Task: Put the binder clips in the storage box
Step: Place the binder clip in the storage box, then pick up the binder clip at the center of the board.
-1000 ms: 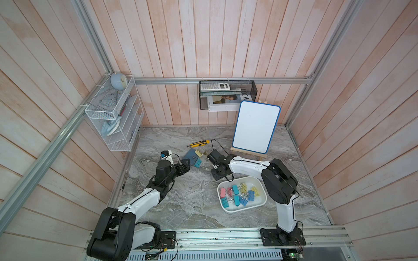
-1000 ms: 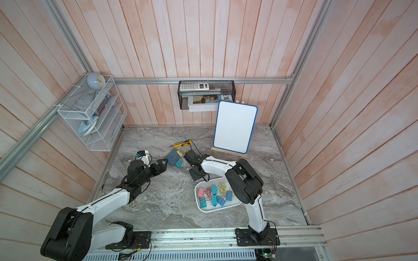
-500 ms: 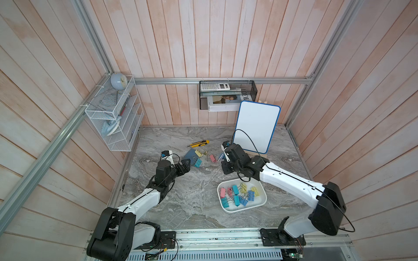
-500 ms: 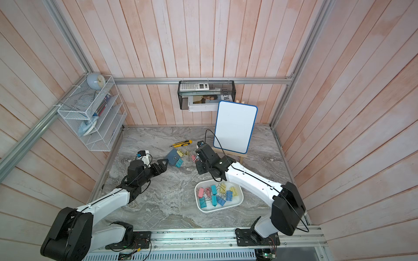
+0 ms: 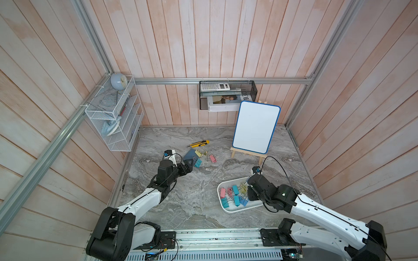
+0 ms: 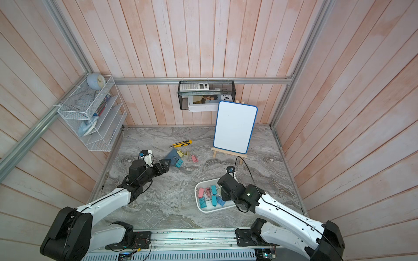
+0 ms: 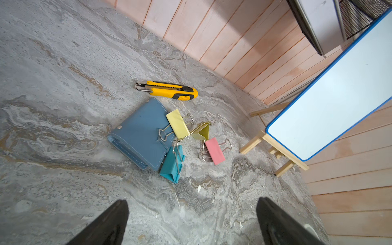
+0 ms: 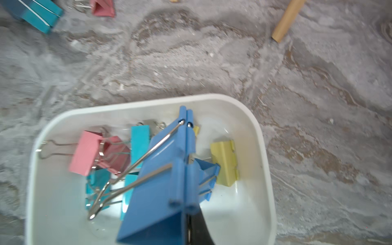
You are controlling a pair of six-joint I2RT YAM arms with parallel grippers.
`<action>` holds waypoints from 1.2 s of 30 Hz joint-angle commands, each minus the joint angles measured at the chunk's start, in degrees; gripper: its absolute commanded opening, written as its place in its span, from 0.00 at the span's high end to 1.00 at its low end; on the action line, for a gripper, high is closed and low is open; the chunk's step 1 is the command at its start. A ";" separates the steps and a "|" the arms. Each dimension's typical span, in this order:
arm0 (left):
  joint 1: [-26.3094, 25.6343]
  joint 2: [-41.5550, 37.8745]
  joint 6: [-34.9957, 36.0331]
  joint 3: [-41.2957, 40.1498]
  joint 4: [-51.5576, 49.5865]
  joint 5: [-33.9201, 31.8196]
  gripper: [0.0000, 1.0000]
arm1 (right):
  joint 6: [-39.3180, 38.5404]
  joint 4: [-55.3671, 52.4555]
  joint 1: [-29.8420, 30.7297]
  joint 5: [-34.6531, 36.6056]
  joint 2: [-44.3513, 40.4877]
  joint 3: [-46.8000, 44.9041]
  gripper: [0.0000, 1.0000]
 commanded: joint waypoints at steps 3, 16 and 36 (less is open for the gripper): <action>-0.26 -0.01 1.27 1.35 -0.18 -0.39 0.00 | 5.14 3.78 -1.31 4.05 0.73 -3.80 1.00; -0.34 -0.09 1.71 1.39 -0.50 -0.86 0.00 | 2.46 -5.79 -1.59 4.73 20.07 11.32 0.67; -0.42 0.36 1.85 1.42 -0.39 -1.02 0.00 | -14.45 20.93 -2.45 -1.92 51.61 40.90 0.64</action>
